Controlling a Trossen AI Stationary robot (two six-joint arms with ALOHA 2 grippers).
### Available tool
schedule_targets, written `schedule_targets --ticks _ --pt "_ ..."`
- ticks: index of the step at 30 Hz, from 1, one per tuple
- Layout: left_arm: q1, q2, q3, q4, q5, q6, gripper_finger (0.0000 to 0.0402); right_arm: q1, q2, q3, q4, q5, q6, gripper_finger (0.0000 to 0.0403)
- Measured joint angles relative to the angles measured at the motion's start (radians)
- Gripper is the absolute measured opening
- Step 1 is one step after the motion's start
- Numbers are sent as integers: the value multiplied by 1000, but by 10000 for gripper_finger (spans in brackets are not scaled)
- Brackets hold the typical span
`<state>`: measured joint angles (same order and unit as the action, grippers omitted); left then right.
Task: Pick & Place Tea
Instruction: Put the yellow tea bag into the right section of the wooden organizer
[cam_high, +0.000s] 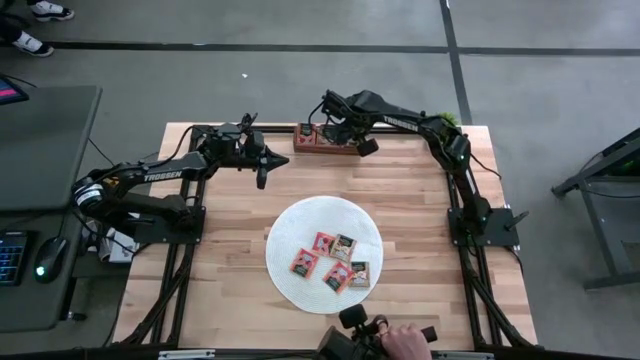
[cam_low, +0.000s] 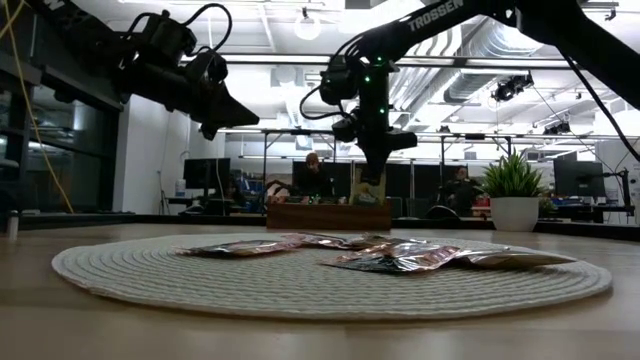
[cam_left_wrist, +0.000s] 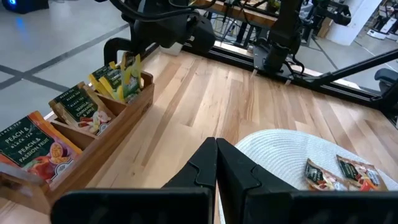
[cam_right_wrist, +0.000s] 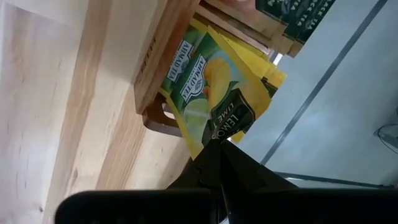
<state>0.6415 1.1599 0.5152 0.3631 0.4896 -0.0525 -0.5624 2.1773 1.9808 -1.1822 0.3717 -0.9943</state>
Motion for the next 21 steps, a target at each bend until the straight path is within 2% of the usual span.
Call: schedule_targets --ticks 16,21 --pt "0 0 0 0 0 -2 1 -1 0 0 12 -8 9 1" --pt "0 0 0 0 3 -4 1 -1 0 0 12 -8 65 19"
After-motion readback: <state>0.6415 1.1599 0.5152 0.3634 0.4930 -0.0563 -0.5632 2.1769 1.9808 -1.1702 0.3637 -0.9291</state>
